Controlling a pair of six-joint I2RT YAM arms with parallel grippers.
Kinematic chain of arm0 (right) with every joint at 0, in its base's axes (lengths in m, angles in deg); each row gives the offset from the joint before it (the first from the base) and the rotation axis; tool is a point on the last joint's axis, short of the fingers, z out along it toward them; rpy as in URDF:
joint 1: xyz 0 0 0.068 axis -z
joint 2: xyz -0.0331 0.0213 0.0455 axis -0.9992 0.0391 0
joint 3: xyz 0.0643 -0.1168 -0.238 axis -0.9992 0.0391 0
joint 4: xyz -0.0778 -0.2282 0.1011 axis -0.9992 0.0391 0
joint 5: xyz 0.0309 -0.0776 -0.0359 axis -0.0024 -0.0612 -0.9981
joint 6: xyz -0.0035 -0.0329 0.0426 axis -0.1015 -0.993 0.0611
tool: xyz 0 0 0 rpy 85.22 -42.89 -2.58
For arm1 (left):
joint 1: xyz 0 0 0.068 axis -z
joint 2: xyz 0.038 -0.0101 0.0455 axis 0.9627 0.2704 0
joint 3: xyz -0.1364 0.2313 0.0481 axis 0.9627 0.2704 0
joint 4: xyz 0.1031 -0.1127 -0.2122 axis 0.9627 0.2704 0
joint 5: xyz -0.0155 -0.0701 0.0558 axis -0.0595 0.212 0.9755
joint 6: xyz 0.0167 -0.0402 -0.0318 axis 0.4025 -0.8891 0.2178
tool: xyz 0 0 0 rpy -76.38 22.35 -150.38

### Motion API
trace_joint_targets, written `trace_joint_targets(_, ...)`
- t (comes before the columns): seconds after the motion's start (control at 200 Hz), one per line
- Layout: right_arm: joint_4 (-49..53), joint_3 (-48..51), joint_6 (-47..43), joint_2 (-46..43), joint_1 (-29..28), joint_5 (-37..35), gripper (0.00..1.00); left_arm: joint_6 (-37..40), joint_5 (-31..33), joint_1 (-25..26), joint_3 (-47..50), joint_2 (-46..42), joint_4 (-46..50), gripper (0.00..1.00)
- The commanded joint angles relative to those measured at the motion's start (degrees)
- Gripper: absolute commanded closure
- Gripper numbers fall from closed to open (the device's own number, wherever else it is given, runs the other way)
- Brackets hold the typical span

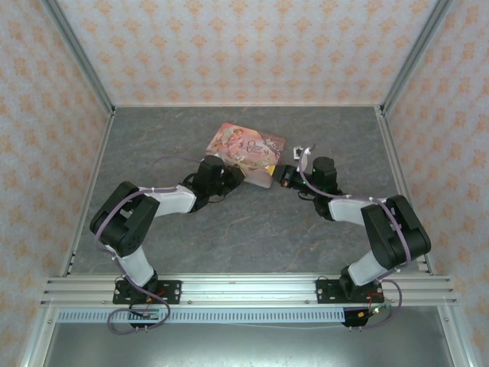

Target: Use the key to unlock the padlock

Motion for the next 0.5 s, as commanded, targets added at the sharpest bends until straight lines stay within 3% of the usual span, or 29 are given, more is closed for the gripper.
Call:
trace_joint_targets(0.0, -4.25, 1.72, -5.03, -2.93, -0.68, 1.92, 1.0, -8.45, -1.43, 0.47, -2.62, -2.62, -0.51, 0.94)
trace_joint_targets(0.495, -14.36, 4.93, -5.73, 1.93, -4.59, -2.02, 1.0, -23.89, -3.72, 1.14, -4.47, -4.1, -0.18, 0.97)
